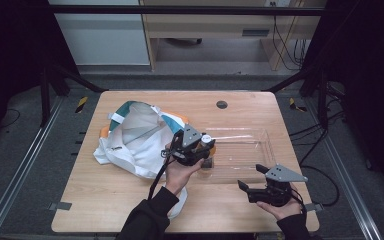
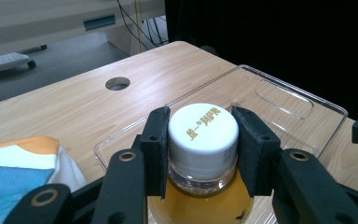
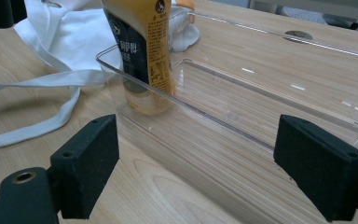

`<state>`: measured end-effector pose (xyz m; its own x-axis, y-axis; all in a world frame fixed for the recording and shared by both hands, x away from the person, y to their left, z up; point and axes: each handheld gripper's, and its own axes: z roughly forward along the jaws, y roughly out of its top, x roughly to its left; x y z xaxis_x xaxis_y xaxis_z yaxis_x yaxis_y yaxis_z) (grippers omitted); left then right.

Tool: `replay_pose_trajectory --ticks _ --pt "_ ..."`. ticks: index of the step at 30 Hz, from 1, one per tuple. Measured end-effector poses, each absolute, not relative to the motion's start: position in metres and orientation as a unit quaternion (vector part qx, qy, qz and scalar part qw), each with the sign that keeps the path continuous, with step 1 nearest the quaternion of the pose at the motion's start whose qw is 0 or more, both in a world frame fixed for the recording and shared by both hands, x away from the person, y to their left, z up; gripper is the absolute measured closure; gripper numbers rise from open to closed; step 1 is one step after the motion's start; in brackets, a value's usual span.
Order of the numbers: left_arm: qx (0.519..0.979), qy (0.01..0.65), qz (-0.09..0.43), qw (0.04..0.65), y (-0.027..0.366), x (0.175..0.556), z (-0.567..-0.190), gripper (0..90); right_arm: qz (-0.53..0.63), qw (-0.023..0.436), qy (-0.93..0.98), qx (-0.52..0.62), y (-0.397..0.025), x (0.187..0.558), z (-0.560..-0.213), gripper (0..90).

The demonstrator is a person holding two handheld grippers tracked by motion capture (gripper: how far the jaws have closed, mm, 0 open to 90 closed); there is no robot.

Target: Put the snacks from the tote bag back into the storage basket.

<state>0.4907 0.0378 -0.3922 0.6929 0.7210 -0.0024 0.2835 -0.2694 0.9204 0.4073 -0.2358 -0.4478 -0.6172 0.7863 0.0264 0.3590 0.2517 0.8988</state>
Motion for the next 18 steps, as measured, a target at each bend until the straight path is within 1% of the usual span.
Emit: replay_pose_trajectory --ticks 12,18 --pt "0.764 0.33 0.213 0.512 0.0396 0.489 -0.3958 58.7 0.481 0.222 0.759 0.378 -0.2357 0.4075 -0.448 14.3" --pt "0.765 0.32 0.224 0.512 0.0334 0.4847 -0.3982 58.5 0.481 0.223 0.759 0.378 -0.2358 0.4075 -0.4481 14.3"
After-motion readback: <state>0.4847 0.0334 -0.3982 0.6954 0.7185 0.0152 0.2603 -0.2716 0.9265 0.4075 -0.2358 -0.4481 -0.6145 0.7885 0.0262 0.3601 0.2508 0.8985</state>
